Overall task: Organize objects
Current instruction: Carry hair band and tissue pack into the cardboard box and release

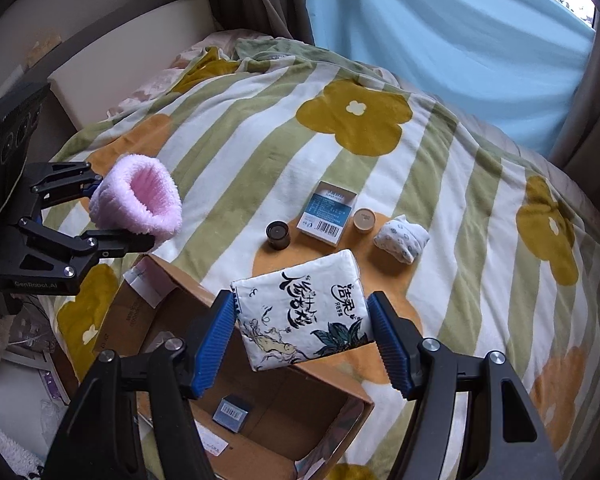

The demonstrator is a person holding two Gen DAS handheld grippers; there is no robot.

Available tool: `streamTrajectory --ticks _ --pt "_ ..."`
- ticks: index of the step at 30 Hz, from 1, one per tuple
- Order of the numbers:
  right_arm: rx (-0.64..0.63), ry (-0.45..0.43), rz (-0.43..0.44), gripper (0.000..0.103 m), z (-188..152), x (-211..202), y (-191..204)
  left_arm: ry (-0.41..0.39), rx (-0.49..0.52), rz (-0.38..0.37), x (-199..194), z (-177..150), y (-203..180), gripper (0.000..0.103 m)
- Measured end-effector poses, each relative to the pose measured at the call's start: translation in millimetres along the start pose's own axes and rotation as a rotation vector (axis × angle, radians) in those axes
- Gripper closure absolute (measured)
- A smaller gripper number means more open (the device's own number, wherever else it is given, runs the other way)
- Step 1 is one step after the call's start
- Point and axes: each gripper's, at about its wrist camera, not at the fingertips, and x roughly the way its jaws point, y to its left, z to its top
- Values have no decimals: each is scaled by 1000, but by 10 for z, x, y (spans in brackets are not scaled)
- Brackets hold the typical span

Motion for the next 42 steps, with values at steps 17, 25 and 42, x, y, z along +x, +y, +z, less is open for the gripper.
streamTrajectory --ticks 17,25,42 --pt "150 95 -47 40 -898 224 316 119 -268 68 245 -1077 -325 55" --pt "202 114 -50 40 -1148 386 267 163 -254 99 434 -1236 -449 55" --pt "211 113 -30 35 -1096 430 272 179 -207 94 455 -1120 -535 1"
